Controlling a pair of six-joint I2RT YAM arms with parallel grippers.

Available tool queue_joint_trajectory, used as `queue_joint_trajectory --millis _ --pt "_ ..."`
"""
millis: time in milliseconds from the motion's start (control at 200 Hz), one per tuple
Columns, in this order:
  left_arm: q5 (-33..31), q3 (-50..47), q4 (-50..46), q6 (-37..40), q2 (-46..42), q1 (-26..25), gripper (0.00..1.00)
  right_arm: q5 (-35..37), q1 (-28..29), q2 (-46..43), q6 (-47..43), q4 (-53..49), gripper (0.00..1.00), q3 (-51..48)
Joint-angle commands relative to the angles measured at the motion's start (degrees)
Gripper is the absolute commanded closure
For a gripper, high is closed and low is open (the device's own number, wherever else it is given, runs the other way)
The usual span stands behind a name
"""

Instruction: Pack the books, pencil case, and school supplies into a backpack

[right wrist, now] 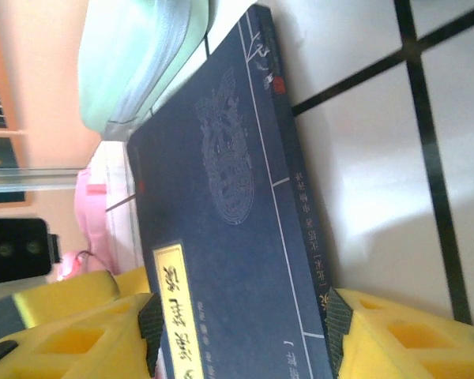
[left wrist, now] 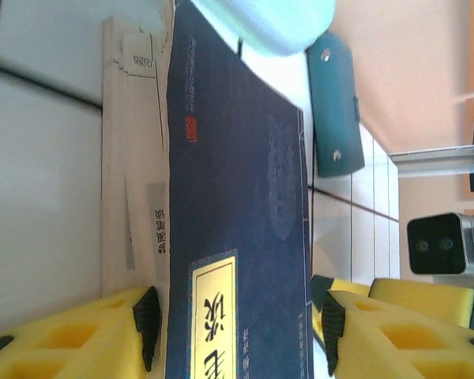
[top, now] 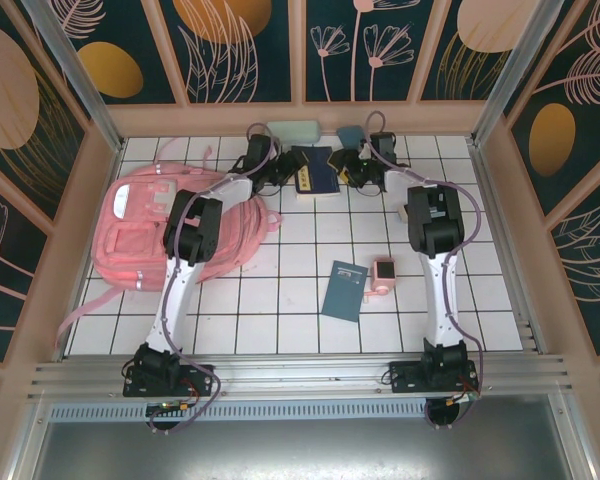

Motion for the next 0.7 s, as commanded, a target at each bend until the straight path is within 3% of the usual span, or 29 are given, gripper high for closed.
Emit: queue_joint_trajectory --millis 0,265,696 --pt "7.74 -6.74 7.4 -3.65 -4.84 -2.14 0.45 -9.24 2.62 -3.11 4.8 3.24 0.42 -6.32" --pt "10.66 -16.83 18.59 -7.62 -10.69 -2.12 0.48 -10.41 3.1 -5.74 6.14 6.86 0.42 -13.42" --pt "11.2 -16.57 18.36 -6.75 -12.33 -1.77 0.35 -9.25 3.62 -5.3 3.32 3.09 0.43 -13.08"
